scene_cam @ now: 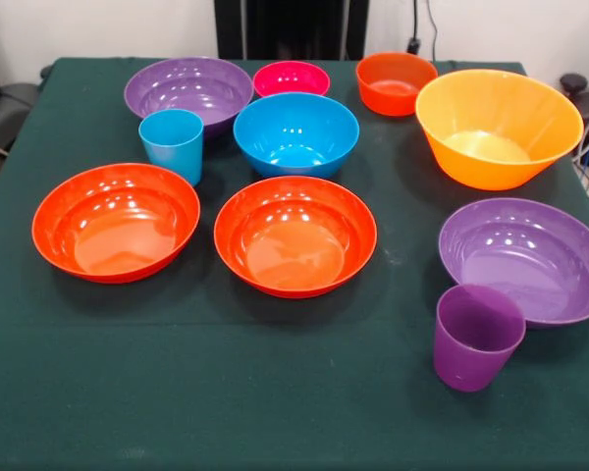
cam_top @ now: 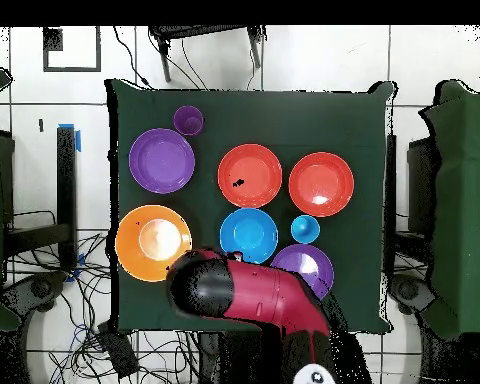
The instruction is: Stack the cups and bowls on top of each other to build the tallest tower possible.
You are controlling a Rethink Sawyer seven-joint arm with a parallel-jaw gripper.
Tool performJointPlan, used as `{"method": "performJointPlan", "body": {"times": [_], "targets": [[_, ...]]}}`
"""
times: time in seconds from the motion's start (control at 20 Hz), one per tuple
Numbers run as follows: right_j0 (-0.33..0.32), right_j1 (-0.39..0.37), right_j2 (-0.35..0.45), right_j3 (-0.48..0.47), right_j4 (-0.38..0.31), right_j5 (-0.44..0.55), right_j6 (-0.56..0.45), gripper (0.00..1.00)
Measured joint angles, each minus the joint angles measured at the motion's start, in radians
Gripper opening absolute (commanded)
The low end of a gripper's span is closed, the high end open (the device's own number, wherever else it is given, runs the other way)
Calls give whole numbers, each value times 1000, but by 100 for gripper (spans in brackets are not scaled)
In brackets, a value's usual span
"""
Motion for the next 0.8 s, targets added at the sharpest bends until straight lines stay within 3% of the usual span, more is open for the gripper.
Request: {"method": "performJointPlan", "body": {"times": [0.4, 0.8], "targets": [[-65, 125, 0, -110, -48, 0, 0, 100], [-79, 243, 0, -240, -67, 0, 0, 100]]}}
